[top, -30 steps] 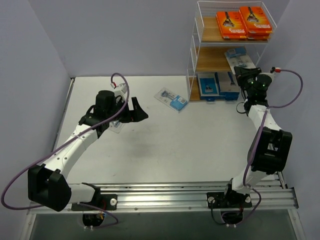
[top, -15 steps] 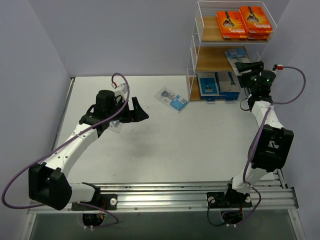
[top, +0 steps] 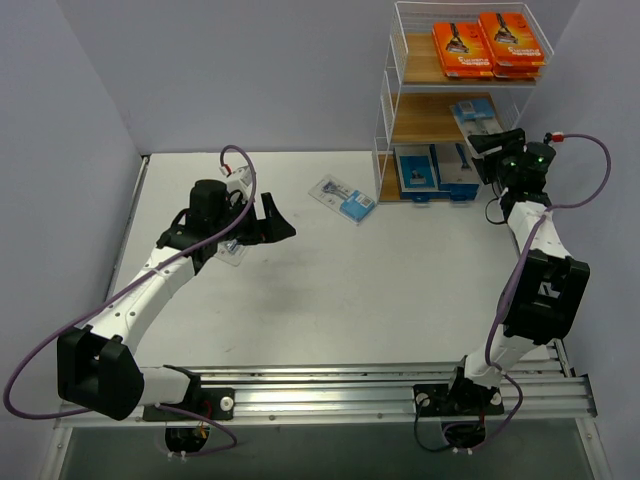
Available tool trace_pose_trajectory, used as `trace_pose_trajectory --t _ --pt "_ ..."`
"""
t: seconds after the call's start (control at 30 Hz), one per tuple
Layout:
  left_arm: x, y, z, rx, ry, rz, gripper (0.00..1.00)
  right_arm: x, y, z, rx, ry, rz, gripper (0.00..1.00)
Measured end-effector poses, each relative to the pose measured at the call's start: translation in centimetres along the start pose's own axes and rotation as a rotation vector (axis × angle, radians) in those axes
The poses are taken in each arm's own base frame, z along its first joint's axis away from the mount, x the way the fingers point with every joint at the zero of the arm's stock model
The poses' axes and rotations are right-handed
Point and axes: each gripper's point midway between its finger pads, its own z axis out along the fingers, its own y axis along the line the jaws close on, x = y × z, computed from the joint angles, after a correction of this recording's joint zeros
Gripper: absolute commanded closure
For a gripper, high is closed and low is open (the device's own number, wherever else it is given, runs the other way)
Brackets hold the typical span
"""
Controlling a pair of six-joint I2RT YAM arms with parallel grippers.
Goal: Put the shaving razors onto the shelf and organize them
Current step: Place the shaving razor onto shelf
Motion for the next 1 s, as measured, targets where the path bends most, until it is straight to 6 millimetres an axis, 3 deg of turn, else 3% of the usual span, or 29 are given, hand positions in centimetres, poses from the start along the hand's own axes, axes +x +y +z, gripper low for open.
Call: trace_pose_trajectory --t 0.43,0.63,1.0 --pt "-0.1 0.1 0.1 0.009 0.003 -0.02 0.03 0.3 -0.2 -0.5 0.028 0.025 -0.035 0.43" --pt "-0.1 0.2 0.2 0.009 0.007 -0.023 0.03 -0.5 0.5 -1.4 0.018 0.006 -0.047 0.44" --pt "-0.4 1.2 0.2 -0.025 -0.006 -0.02 0.03 -0.7 2.5 -3.4 -0.014 0.01 -0.083 0.35"
